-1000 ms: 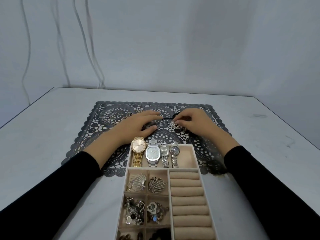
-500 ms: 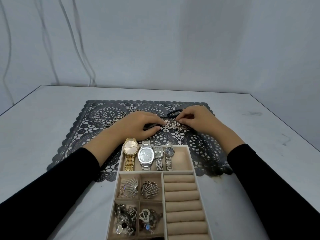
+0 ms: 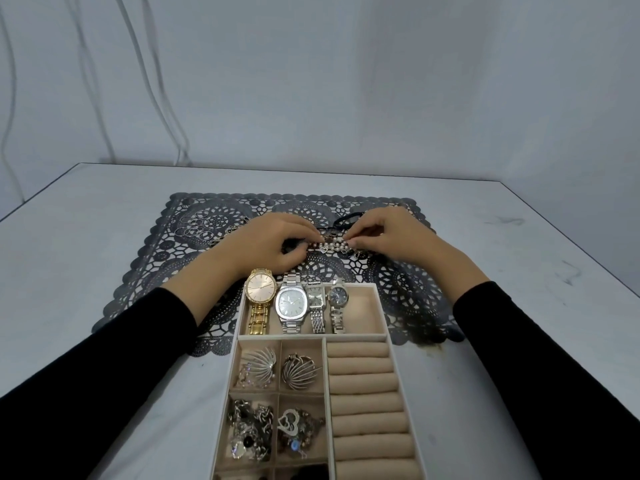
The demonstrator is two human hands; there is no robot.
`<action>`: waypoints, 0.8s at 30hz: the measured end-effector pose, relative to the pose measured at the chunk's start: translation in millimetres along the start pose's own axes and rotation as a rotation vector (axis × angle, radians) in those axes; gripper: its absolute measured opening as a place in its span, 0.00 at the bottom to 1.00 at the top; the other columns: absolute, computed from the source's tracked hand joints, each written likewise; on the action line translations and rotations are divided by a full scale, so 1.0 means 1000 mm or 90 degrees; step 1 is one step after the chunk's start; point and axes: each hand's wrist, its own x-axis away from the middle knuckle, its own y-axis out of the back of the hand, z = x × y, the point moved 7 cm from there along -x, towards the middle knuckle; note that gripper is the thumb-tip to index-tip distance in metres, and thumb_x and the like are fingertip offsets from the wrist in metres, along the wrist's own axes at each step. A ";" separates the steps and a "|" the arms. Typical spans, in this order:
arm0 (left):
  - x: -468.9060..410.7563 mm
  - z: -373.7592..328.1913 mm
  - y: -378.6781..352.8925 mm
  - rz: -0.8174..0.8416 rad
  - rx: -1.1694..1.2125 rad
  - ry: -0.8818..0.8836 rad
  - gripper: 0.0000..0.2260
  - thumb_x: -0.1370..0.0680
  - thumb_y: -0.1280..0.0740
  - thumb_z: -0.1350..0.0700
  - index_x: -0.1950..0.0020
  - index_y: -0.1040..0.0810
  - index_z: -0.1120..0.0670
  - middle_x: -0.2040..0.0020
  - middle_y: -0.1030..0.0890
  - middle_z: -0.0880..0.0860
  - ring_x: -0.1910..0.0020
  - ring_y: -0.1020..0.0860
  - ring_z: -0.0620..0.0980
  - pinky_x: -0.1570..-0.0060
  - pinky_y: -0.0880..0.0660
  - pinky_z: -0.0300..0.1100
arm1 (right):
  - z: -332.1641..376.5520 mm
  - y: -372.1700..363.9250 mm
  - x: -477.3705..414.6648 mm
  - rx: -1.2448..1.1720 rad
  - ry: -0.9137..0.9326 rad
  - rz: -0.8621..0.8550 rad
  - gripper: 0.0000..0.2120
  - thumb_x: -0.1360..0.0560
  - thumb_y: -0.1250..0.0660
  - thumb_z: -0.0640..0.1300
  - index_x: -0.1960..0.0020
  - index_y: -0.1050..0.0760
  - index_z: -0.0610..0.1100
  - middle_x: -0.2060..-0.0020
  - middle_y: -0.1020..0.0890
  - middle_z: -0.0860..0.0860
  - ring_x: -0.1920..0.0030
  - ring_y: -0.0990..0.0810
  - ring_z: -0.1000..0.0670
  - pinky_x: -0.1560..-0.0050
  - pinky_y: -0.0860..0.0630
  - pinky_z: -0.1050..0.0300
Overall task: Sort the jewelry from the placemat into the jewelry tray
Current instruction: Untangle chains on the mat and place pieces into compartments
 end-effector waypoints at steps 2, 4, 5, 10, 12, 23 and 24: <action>0.003 0.005 0.004 -0.017 0.019 0.026 0.15 0.25 0.39 0.54 0.45 0.16 0.52 0.45 0.17 0.49 0.51 0.20 0.42 0.49 0.26 0.34 | -0.003 0.002 0.000 0.005 -0.008 -0.008 0.05 0.27 0.28 0.45 0.52 0.16 0.50 0.58 0.19 0.60 0.57 0.23 0.62 0.57 0.31 0.67; 0.006 0.008 0.009 -0.037 0.033 0.044 0.14 0.26 0.39 0.56 0.48 0.16 0.52 0.50 0.18 0.49 0.58 0.23 0.39 0.56 0.28 0.31 | -0.004 0.003 0.001 0.011 -0.016 -0.017 0.05 0.26 0.29 0.45 0.52 0.17 0.51 0.58 0.20 0.61 0.57 0.24 0.62 0.56 0.31 0.66; 0.007 0.008 0.010 -0.048 0.036 0.051 0.13 0.27 0.39 0.56 0.48 0.16 0.52 0.52 0.19 0.48 0.60 0.24 0.39 0.58 0.30 0.31 | -0.004 0.003 0.001 0.014 -0.018 -0.020 0.05 0.26 0.30 0.45 0.52 0.17 0.51 0.57 0.20 0.60 0.57 0.23 0.62 0.56 0.30 0.65; 0.006 0.008 0.008 -0.040 0.022 0.051 0.14 0.24 0.36 0.52 0.42 0.17 0.52 0.45 0.18 0.47 0.49 0.23 0.42 0.46 0.27 0.36 | 0.004 -0.001 0.003 -0.014 0.004 0.023 0.07 0.28 0.27 0.49 0.51 0.16 0.51 0.57 0.17 0.59 0.56 0.20 0.62 0.54 0.27 0.68; 0.007 0.009 0.007 -0.025 0.018 0.050 0.15 0.24 0.37 0.50 0.43 0.16 0.51 0.45 0.18 0.47 0.48 0.22 0.42 0.45 0.25 0.39 | 0.005 -0.001 0.003 -0.012 0.008 0.030 0.07 0.29 0.26 0.47 0.52 0.16 0.50 0.57 0.17 0.58 0.56 0.20 0.60 0.53 0.25 0.66; 0.006 0.020 0.013 -0.092 0.041 0.120 0.10 0.20 0.34 0.51 0.44 0.16 0.51 0.50 0.20 0.47 0.51 0.23 0.46 0.49 0.29 0.41 | 0.007 0.001 -0.003 0.013 -0.003 -0.080 0.07 0.25 0.31 0.46 0.48 0.18 0.49 0.56 0.18 0.55 0.58 0.23 0.60 0.57 0.29 0.69; 0.005 0.021 0.010 -0.080 0.034 0.124 0.09 0.20 0.34 0.51 0.44 0.16 0.51 0.50 0.21 0.47 0.52 0.23 0.46 0.51 0.29 0.40 | 0.010 -0.001 -0.005 0.024 0.000 -0.091 0.08 0.24 0.31 0.45 0.47 0.18 0.48 0.55 0.19 0.55 0.58 0.24 0.60 0.58 0.31 0.71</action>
